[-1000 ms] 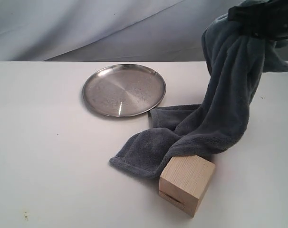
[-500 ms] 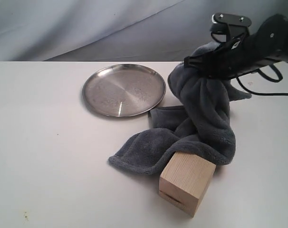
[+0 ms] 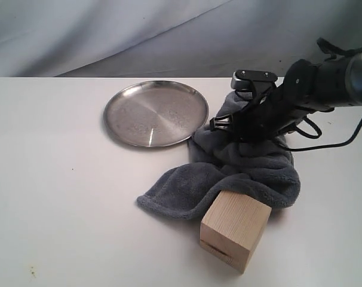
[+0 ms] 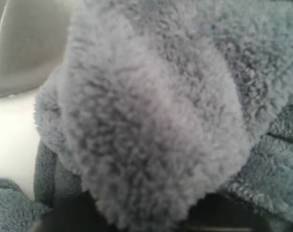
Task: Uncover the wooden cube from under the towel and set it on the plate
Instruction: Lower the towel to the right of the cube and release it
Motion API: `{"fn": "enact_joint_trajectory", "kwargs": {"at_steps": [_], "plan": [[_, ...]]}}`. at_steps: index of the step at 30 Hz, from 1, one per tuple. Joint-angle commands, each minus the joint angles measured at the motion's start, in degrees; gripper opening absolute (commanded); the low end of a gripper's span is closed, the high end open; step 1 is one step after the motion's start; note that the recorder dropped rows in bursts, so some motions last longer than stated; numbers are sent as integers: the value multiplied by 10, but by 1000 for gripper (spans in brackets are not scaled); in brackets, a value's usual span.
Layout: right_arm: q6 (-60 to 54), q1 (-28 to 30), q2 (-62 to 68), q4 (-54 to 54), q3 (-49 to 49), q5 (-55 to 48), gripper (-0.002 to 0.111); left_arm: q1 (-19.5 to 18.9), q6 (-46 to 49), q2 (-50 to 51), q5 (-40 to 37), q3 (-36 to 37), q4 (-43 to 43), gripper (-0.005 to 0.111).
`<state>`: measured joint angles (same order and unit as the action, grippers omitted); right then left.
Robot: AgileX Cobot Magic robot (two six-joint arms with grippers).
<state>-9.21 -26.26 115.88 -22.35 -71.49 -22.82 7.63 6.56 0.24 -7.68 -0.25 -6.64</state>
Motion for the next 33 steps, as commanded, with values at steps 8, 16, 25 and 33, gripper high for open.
{"fn": "enact_joint_trajectory", "kwargs": {"at_steps": [8, 16, 25, 33], "plan": [[-10, 0, 16, -4, 0, -42, 0, 3, -1, -2, 1, 3, -1, 0], [-10, 0, 16, -7, 0, -54, 35, 3, -1, -2, 1, 3, -1, 0], [3, 0, 16, -25, 0, -87, 95, 3, -1, -2, 1, 3, -1, 0], [6, 0, 3, -28, 0, -92, 95, 3, -1, -2, 1, 3, -1, 0]]}}
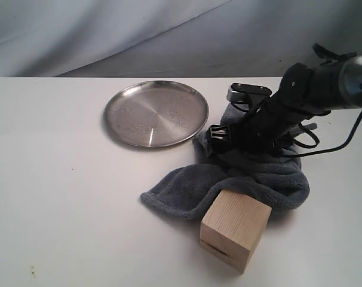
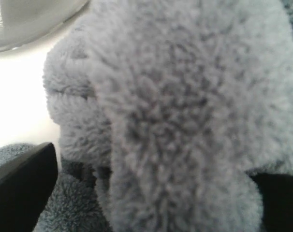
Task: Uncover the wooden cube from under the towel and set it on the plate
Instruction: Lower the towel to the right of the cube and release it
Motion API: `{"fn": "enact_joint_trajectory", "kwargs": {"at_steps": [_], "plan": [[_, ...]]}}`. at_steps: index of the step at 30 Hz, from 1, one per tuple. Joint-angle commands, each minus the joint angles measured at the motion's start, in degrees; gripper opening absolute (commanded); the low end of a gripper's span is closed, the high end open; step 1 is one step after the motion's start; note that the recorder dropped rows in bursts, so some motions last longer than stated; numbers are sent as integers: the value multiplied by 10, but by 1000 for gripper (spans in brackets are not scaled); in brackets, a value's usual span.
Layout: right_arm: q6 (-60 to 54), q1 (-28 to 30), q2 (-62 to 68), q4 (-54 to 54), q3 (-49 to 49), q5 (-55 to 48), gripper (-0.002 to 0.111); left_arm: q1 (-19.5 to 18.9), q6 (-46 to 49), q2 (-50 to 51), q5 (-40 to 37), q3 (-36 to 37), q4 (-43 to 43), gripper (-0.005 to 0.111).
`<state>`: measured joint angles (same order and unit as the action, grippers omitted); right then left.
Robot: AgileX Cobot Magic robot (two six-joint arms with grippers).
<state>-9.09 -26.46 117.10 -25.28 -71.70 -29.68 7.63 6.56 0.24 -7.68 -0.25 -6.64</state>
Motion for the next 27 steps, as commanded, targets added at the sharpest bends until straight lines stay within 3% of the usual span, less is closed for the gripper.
{"fn": "enact_joint_trajectory", "kwargs": {"at_steps": [1, 13, 18, 27], "plan": [[5, 2, -15, 2, 1, -18, 95, 3, -1, -2, 1, 3, -1, 0], [115, 3, -35, 98, -206, -158, 95, 3, -1, -2, 1, 3, -1, 0], [153, 3, -36, 173, -230, -246, 95, 3, -1, -2, 1, 3, -1, 0], [163, 3, -37, 173, -230, -339, 95, 3, -1, -2, 1, 3, -1, 0]]}}
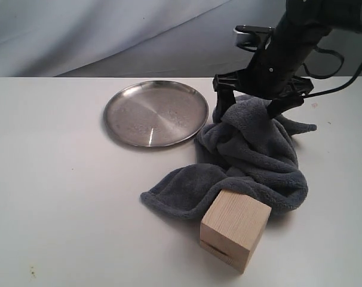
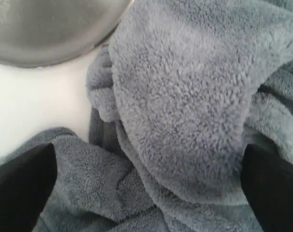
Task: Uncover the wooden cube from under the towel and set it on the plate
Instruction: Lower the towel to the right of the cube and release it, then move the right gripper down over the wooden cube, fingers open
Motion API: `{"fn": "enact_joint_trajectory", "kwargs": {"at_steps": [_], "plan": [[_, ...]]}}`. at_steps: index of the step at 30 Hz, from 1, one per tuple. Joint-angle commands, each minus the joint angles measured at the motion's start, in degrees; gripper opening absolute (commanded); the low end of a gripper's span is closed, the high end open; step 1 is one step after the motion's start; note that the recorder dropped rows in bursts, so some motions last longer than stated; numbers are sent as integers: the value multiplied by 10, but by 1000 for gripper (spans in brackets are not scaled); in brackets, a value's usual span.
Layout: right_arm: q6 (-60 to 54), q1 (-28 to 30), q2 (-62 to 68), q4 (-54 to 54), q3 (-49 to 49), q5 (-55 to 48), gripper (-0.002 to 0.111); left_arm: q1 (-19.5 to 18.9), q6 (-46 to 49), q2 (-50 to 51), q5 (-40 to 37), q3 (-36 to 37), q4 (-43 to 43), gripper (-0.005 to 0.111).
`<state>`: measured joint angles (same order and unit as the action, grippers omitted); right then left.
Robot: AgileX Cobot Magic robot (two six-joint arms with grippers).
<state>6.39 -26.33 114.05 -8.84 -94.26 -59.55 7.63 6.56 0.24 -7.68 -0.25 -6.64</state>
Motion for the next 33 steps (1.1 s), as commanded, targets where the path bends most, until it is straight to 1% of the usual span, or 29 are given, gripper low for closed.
{"fn": "enact_joint_trajectory", "kwargs": {"at_steps": [1, 6, 11, 16, 21, 26, 30, 33], "plan": [[15, 2, -7, 15, -5, -51, 95, 3, -1, -2, 1, 3, -1, 0], [27, 2, -11, 49, -5, -104, 95, 3, -1, -2, 1, 3, -1, 0], [27, -9, -41, 62, -5, -104, 94, 3, -1, -2, 1, 3, -1, 0], [-25, -34, -86, 62, -5, -104, 94, 3, -1, -2, 1, 3, -1, 0], [-100, -76, -125, 62, -5, -104, 94, 3, -1, -2, 1, 3, -1, 0], [-145, -117, -152, 62, -4, -104, 94, 3, -1, -2, 1, 3, -1, 0], [-175, -138, -174, 63, 26, -104, 94, 3, -1, -2, 1, 3, -1, 0], [-176, -143, -191, 62, 64, -104, 94, 3, -1, -2, 1, 3, -1, 0]]}}
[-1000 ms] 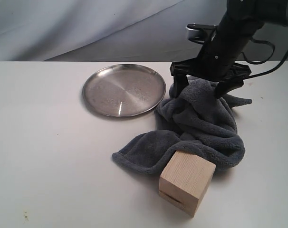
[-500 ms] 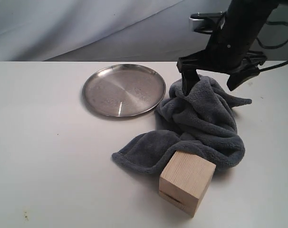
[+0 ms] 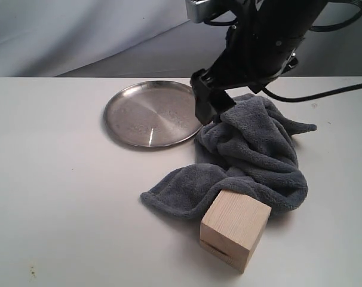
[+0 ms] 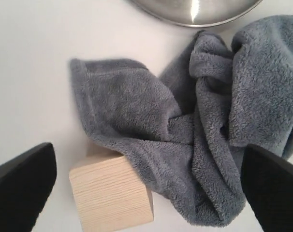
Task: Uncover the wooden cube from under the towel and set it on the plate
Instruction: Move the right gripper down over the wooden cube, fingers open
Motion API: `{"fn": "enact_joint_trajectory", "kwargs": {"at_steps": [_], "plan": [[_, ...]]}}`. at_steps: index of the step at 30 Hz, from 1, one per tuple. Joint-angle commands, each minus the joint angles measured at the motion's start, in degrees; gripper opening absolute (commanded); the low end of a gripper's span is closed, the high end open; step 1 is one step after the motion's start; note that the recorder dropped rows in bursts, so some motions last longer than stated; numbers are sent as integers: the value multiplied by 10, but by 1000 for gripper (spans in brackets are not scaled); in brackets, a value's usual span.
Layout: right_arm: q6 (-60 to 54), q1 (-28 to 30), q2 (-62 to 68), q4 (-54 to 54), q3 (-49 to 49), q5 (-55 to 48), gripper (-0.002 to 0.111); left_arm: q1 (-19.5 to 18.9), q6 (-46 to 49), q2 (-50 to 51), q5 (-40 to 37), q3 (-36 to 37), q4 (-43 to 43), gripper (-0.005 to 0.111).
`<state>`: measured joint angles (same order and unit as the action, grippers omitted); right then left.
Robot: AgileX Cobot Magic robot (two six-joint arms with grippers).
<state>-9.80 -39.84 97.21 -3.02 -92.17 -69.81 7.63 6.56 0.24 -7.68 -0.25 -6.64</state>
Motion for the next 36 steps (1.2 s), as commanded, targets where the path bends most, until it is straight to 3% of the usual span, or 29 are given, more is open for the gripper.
{"fn": "enact_joint_trajectory", "kwargs": {"at_steps": [1, 11, 15, 19, 36], "plan": [[-16, -8, -26, 4, 58, -2, 94, 3, -1, -2, 1, 3, -1, 0], [-39, -10, -43, -1, 194, -2, 92, 3, -1, -2, 1, 3, -1, 0], [-49, -60, -43, 0, 237, 7, 91, 3, -1, -2, 1, 3, -1, 0], [-51, -91, -43, 6, 241, 37, 91, 3, -1, -2, 1, 3, -1, 0], [-39, -91, 5, 14, 244, 82, 91, 3, -1, -2, 1, 3, -1, 0]]}}
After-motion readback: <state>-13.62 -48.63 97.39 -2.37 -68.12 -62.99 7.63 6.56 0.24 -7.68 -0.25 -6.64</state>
